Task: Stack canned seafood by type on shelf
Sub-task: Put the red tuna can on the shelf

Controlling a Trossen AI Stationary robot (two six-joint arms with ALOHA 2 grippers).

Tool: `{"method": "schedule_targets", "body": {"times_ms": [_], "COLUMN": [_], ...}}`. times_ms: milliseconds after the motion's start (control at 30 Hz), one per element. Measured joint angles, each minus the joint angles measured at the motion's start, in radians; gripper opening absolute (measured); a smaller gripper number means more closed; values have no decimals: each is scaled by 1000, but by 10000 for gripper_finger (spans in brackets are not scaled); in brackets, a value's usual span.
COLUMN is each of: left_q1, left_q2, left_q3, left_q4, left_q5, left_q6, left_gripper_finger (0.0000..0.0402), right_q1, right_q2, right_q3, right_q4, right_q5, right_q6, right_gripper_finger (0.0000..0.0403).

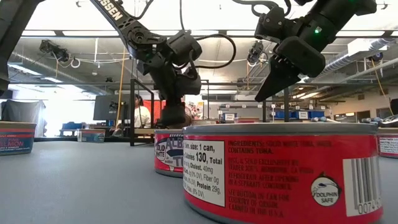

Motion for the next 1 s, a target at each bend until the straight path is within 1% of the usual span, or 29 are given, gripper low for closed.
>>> {"method": "schedule_targets", "body": {"times_ms": [167, 400, 500, 633, 867, 1000], "left_q1": [1, 19, 19, 19, 19, 21], "left_q2": [0, -1, -1, 0, 0, 0], "left_q3": [0, 1, 1, 1, 2, 39], "left_q4": [-33, -88, -97, -104, -108, -233], "left_q5": [-48, -44, -41, -15, 31, 98], "left_q6": [2, -22, -22, -23, -55, -144], "left_gripper_finger": [149, 150, 173, 202, 208, 209], "right_q1": [5, 9, 16, 20, 19, 19], "right_q2": [0, 0, 0, 0, 0, 0], "right_q3": [0, 0, 0, 0, 0, 0], "right_q4": [0, 0, 0, 0, 0, 0], "right_q5": [0, -2, -3, -4, -11, -11], "right_q6": [-1, -4, -8, -8, -11, -11], "right_gripper_finger": [4, 4, 4, 4, 4, 4]}}
